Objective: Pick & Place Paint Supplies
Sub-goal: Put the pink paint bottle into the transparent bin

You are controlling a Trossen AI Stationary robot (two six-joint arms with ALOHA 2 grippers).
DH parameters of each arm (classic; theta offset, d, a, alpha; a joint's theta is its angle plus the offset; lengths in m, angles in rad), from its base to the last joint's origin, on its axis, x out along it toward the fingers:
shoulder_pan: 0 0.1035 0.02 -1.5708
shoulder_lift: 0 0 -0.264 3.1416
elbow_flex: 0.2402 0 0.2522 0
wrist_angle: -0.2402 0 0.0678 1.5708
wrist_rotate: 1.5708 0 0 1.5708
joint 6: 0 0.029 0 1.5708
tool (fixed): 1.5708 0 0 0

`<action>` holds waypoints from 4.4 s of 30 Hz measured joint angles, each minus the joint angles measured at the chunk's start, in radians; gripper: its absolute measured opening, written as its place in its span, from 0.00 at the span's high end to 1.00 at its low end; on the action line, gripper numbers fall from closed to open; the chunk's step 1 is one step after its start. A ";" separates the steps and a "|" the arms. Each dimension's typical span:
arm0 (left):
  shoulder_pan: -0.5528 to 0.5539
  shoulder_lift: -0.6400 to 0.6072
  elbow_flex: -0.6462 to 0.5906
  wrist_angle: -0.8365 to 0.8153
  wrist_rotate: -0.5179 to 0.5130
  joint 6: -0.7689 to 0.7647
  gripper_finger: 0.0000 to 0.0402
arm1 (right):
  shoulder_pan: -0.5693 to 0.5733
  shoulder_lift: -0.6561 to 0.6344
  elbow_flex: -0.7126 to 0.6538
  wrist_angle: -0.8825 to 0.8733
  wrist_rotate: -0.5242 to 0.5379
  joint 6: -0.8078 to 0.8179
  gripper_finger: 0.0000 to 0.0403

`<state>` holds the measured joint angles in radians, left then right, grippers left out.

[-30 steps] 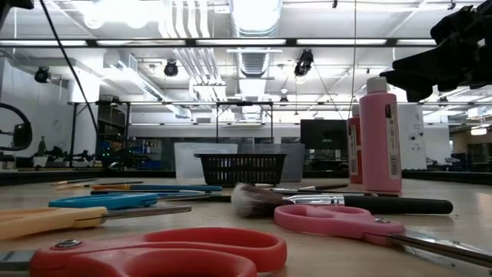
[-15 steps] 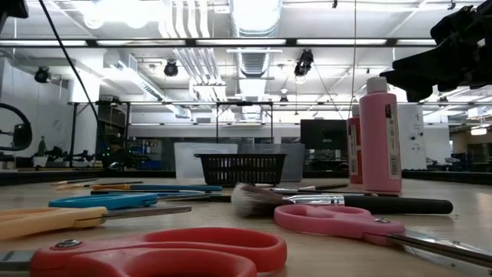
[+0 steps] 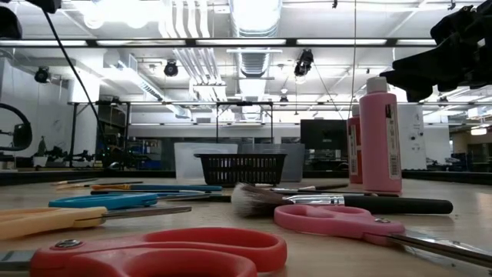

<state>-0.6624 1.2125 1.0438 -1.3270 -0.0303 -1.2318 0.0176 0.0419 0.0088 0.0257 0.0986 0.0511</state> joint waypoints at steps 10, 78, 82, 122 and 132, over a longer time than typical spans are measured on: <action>0.000 0.000 -0.052 0.052 0.004 0.000 0.16 | 0.000 0.000 0.000 0.000 0.000 -0.001 0.45; 0.437 -0.005 0.330 -0.211 -0.252 0.469 0.48 | 0.000 0.000 0.000 0.000 0.000 -0.001 0.45; 0.650 -0.005 0.334 -0.124 -0.242 0.637 0.48 | 0.000 0.000 0.000 0.000 0.000 0.000 0.45; 1.382 0.760 0.848 0.012 -0.116 1.068 0.48 | 0.000 0.000 0.000 0.000 0.000 0.000 0.45; 1.384 0.838 0.847 0.045 -0.120 1.001 0.48 | 0.000 0.000 0.000 0.000 0.000 -0.002 0.45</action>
<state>0.7219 2.0505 1.8908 -1.2823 -0.1500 -0.2311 0.0174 0.0422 0.0086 0.0257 0.0983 0.0494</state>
